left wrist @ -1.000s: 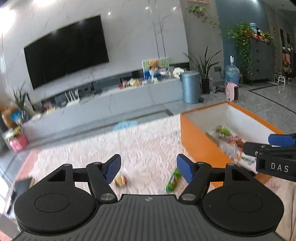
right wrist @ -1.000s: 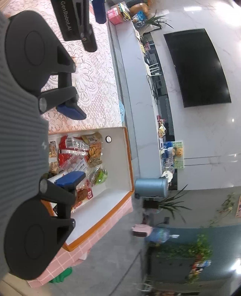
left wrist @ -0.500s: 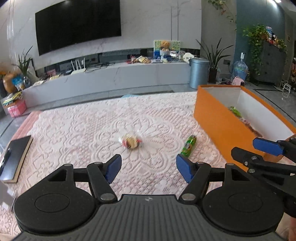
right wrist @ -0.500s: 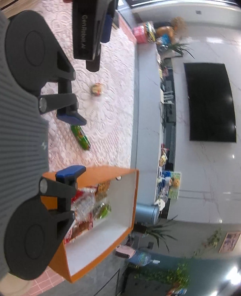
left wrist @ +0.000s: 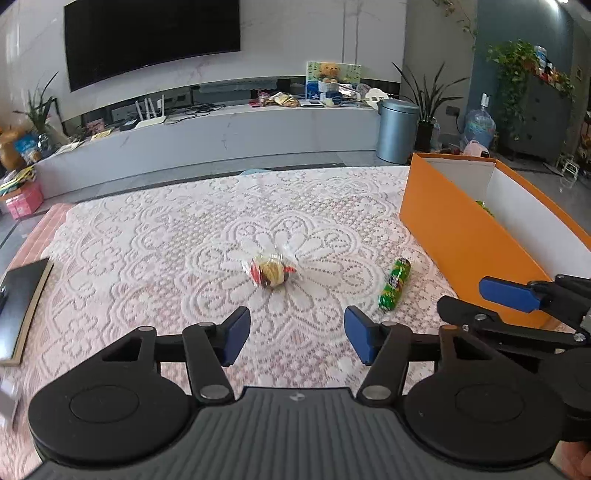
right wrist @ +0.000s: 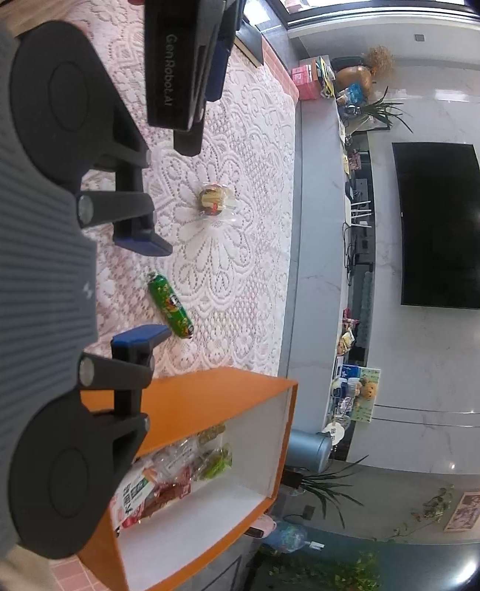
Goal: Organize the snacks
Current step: 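Move both tools down toward the last two snacks on the table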
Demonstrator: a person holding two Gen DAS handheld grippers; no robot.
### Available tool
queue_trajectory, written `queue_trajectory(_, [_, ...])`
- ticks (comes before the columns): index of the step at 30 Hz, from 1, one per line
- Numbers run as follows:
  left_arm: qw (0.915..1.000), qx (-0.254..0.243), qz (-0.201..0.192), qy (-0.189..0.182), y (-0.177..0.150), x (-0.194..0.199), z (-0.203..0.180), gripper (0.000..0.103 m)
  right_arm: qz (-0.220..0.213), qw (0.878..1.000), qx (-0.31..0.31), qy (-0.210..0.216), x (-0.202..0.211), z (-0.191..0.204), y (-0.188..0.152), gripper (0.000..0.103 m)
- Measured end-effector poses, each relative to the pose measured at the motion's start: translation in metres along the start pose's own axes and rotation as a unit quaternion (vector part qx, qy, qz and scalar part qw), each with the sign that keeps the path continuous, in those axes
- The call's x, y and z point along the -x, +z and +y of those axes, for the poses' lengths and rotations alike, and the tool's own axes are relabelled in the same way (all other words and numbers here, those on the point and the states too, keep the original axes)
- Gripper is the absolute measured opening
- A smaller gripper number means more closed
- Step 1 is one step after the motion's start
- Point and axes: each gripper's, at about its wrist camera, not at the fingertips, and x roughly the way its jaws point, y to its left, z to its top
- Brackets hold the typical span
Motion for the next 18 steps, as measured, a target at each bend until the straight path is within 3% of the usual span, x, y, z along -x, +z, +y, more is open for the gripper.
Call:
queue_trajectory(8, [0.9997, 0.006, 0.022, -0.012, 0.023, -0.039, 0.018, 0.07, 0.029, 0.999, -0.023, -0.002, -0.044, 0.004, 0.012, 0.041])
queue_trajectory(18, [0.9988, 0.004, 0.049, 0.001, 0.04, -0.103, 0.028, 0.075, 0.08, 0.993, -0.083, -0.009, -0.113, -0.009, 0.02, 0.041])
